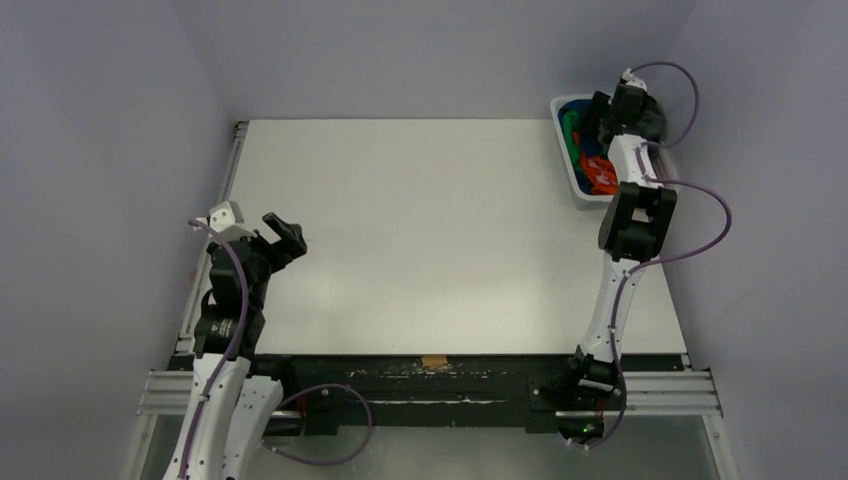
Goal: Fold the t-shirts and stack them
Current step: Grab crumpled tshirt from bin with the right arm
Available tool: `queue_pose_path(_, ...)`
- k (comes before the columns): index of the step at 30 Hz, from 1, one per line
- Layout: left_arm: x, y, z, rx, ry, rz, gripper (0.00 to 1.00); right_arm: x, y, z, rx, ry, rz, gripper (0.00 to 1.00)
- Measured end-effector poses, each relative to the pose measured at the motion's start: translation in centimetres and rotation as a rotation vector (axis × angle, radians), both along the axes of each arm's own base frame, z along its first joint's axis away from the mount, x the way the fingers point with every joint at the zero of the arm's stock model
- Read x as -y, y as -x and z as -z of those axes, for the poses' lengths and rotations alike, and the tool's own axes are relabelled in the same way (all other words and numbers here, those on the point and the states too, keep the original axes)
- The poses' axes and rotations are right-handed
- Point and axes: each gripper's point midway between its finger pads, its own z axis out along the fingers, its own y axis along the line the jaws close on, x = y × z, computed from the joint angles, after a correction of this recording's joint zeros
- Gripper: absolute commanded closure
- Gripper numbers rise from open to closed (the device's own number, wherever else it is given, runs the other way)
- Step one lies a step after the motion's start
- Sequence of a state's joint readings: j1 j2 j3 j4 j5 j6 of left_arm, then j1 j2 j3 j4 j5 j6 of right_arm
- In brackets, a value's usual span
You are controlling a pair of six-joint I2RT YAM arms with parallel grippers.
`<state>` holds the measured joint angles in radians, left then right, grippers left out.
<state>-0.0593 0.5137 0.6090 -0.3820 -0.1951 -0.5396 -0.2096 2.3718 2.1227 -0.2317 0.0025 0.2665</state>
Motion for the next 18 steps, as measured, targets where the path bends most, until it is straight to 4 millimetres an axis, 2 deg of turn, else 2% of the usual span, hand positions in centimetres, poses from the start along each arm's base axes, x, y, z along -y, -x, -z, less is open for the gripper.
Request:
queue_pose_path(2,0.0,-0.1,0.1,-0.005,0.000,0.000,0.00,0.3,-0.6,1.7,-0.012,-0.005,0.015,0.46)
queue_pose_path(5,0.0,-0.1,0.3,-0.011,-0.001,0.000,0.00,0.7,-1.0,2.6,-0.007,-0.012,0.044,0.56)
queue_pose_path(8,0.0,-0.2,0.3,-0.014,-0.001,0.000,0.00,0.8,-1.4,2.1,0.020,-0.027,0.063,0.64)
queue_pose_path(12,0.0,-0.2,0.4,-0.017,-0.001,0.000,0.00,0.9,-1.8,1.4,0.059,-0.043,0.086,0.68)
queue_pose_path(16,0.0,-0.2,0.4,-0.018,-0.001,0.001,0.00,0.5,-0.7,0.4,0.085,-0.063,0.096,0.76)
queue_pose_path(18,0.0,-0.2,0.5,-0.019,-0.001,0.001,0.00,0.2,-0.1,-0.6,0.109,-0.076,0.090,0.76)
